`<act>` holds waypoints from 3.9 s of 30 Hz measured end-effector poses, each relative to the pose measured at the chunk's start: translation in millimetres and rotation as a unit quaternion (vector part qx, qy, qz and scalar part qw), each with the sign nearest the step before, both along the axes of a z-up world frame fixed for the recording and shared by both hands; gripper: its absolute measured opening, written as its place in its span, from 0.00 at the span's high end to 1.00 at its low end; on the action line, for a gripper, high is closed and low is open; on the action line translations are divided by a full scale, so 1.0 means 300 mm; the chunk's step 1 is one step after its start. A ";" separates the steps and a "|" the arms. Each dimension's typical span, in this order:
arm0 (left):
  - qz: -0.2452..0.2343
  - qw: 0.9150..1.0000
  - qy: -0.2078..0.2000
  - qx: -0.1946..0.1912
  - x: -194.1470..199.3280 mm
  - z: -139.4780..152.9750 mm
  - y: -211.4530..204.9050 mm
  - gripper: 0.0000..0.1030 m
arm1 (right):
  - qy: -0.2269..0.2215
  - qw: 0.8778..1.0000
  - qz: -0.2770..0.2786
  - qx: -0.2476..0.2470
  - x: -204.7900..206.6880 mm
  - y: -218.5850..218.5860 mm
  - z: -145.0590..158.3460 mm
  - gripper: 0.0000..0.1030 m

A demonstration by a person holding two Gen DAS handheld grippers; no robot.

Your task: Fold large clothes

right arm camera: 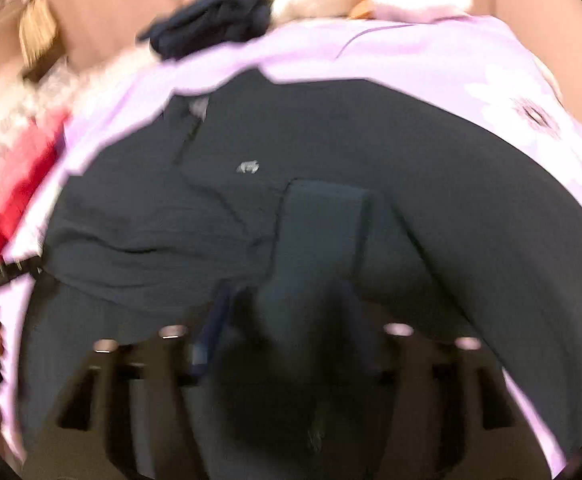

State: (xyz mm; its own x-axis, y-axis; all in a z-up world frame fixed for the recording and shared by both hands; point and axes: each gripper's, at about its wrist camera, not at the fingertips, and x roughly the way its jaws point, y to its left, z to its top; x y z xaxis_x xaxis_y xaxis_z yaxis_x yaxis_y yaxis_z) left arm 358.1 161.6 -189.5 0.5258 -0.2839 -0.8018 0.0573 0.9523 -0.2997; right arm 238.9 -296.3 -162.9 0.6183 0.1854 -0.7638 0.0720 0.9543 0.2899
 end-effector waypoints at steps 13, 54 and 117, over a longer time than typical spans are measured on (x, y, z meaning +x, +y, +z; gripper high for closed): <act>-0.013 0.997 0.017 -0.080 -0.463 0.041 0.020 0.02 | -0.006 0.980 -0.172 0.096 -0.715 -0.356 0.043 0.21; -0.068 0.993 0.030 -0.089 -0.606 0.132 -0.251 0.02 | -0.215 0.932 -0.290 -0.033 -0.692 -0.531 0.543 0.92; -0.041 0.951 -0.055 -0.302 0.197 0.214 -0.493 0.93 | -0.060 0.997 -0.016 0.037 -0.390 -0.029 0.009 0.40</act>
State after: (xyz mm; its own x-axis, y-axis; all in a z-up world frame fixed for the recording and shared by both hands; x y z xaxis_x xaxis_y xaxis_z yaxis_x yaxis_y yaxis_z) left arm 417.1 13.8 -125.4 0.5536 -0.7187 -0.4207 0.1859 0.5991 -0.7788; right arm 122.0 -305.1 -160.3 0.7110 0.2172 -0.6689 0.0620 0.9281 0.3672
